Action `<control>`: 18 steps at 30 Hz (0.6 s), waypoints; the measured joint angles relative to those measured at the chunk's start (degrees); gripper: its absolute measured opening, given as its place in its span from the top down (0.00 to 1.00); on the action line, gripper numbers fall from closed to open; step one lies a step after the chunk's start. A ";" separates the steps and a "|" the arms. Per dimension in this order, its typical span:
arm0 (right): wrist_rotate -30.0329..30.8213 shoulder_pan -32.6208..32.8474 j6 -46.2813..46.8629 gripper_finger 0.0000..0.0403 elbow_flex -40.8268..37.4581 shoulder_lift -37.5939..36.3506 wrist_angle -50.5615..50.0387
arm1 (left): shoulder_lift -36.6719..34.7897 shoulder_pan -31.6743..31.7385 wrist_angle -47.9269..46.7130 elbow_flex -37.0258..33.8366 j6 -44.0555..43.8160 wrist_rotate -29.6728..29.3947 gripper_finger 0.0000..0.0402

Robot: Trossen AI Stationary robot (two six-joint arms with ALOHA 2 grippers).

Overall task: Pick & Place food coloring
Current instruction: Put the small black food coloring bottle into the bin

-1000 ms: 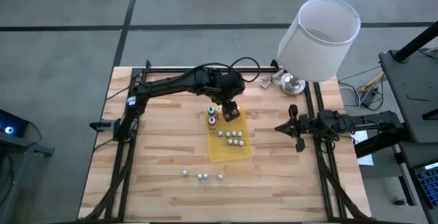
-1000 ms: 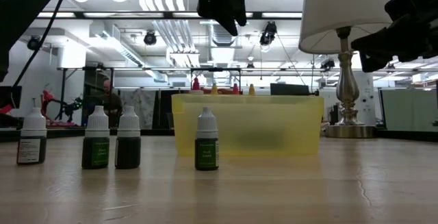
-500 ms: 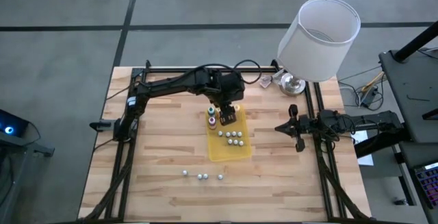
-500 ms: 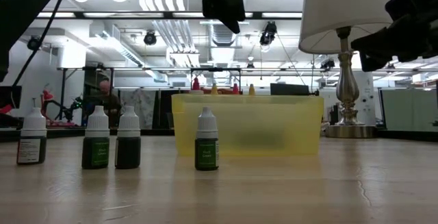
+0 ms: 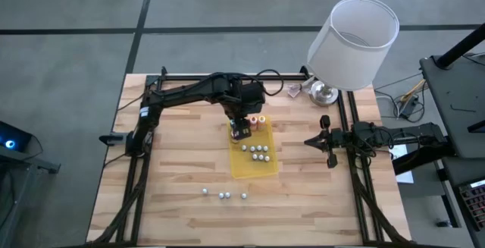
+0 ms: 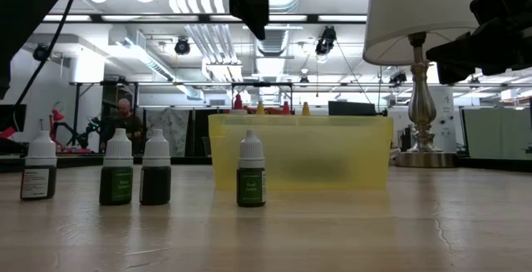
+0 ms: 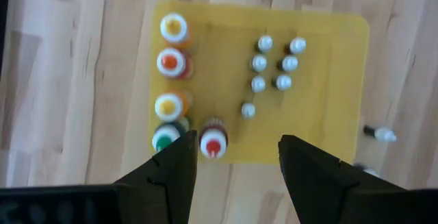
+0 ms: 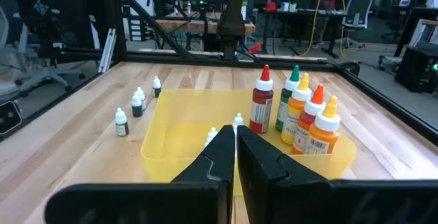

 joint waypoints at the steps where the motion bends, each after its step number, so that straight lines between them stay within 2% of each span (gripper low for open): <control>1: 0.02 0.00 0.00 0.98 0.00 0.00 0.00 | -0.19 -0.12 -0.94 0.16 0.00 -0.03 0.56; 12: 0.00 0.00 -0.02 0.98 0.00 0.07 0.02 | -3.72 -3.42 -3.17 0.49 -2.35 0.04 0.56; 18: 0.00 0.00 -0.02 0.98 0.00 0.01 0.00 | -4.87 -7.05 -3.34 0.44 -4.55 3.40 0.56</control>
